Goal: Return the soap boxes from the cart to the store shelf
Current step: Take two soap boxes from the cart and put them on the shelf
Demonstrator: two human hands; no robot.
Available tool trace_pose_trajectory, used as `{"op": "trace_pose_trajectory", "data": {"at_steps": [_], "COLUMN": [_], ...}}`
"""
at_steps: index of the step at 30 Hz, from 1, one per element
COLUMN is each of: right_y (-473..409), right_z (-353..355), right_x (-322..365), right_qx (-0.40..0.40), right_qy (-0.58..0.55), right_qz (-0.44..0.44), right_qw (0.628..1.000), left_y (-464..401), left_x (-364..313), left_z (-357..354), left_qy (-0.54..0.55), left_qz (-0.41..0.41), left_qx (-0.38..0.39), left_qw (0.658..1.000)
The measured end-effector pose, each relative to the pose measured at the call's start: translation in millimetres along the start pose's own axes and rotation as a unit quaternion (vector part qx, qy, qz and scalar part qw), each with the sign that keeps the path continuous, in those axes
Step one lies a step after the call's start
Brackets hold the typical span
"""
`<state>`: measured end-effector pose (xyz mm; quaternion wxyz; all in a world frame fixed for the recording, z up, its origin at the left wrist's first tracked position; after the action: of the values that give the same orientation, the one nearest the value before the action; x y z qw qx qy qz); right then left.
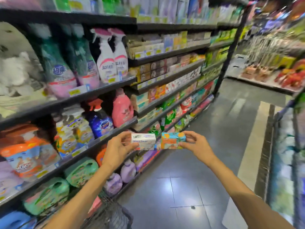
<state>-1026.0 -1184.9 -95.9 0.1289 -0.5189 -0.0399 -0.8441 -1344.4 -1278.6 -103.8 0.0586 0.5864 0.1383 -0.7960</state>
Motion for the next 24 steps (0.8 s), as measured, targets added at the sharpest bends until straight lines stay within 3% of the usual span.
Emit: {"op": "trace_pose_trajectory", "data": {"at_steps": [11,24], "right_y": [-88.7,-245.4], "right_z": [215.0,347.2], "right_x": [-49.5,-120.5], "right_qx": [-0.052,-0.095], "right_qy": [-0.003,0.009], "right_qz": [0.018,-0.001], "right_qw": [0.998,0.995], "left_y": [-117.9,-322.9], "left_x": [-90.9,-128.0], "left_z": [-199.7,-346.8], "left_qy": [0.049,0.039], "left_qz": [-0.041,-0.109], "left_qx": [0.034,0.073], "left_qw": [0.997,0.991]}}
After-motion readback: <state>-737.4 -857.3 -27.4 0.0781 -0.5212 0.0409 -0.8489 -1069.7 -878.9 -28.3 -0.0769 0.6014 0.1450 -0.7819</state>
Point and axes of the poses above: each hand's wrist, its own y-axis away from the middle knuckle, its own z-axis out of the back of the hand, x = y × z, the point moved 7 cm from there along -y, towards the middle knuckle, and after that the axes turned 6 degrees about y, right-handed, at the moved point
